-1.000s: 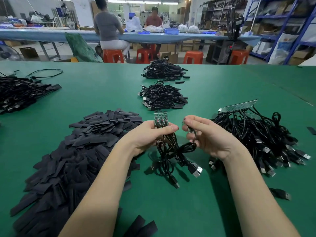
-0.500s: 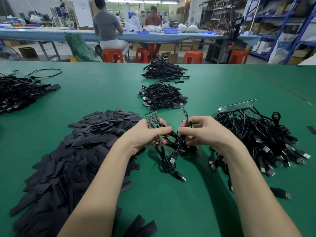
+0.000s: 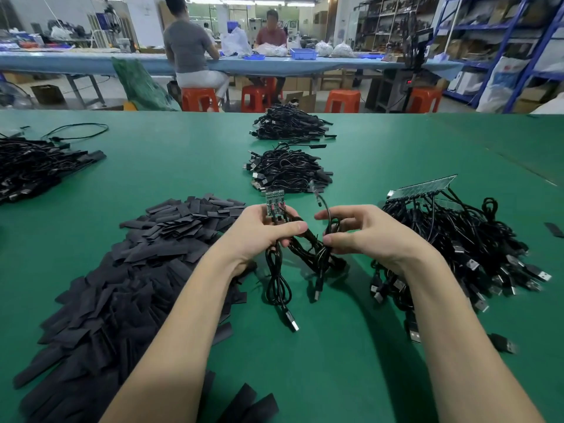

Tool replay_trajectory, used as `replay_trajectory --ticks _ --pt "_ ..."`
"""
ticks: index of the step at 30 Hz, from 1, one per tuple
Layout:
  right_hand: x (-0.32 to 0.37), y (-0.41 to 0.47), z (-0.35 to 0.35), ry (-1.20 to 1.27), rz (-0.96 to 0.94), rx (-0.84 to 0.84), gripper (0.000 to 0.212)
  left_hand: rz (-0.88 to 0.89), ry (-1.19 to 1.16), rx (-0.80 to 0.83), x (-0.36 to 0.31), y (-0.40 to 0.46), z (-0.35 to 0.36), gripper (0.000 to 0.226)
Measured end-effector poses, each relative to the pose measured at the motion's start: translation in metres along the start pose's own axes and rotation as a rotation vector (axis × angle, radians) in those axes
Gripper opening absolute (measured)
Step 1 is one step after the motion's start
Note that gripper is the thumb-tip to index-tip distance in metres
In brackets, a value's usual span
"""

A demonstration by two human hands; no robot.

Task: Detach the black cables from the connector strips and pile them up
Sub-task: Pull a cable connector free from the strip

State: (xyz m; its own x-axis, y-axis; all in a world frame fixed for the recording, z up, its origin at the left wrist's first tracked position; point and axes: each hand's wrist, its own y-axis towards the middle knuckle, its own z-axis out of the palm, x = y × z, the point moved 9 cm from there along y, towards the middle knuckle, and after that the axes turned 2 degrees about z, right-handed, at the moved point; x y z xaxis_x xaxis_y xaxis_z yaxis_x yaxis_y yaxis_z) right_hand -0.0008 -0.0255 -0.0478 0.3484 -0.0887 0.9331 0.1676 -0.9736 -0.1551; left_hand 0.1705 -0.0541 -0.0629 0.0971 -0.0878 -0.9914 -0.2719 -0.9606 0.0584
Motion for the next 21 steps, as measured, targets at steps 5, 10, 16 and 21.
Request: replay_trajectory --ticks 5,10,16,21 --pt "-0.009 0.001 -0.008 0.406 0.065 -0.036 0.039 0.067 0.026 0.062 -0.010 -0.002 -0.006 0.014" --pt "-0.005 -0.002 -0.005 0.486 0.039 0.056 0.036 0.117 -0.047 0.025 -0.013 -0.002 -0.010 0.016" --pt "-0.006 -0.003 -0.007 0.524 -0.024 0.080 0.037 0.072 -0.012 0.080 -0.004 -0.001 0.004 0.039" --pt "-0.002 -0.003 -0.004 0.540 -0.075 0.101 0.043 0.123 0.040 0.143 -0.011 -0.003 0.016 0.020"
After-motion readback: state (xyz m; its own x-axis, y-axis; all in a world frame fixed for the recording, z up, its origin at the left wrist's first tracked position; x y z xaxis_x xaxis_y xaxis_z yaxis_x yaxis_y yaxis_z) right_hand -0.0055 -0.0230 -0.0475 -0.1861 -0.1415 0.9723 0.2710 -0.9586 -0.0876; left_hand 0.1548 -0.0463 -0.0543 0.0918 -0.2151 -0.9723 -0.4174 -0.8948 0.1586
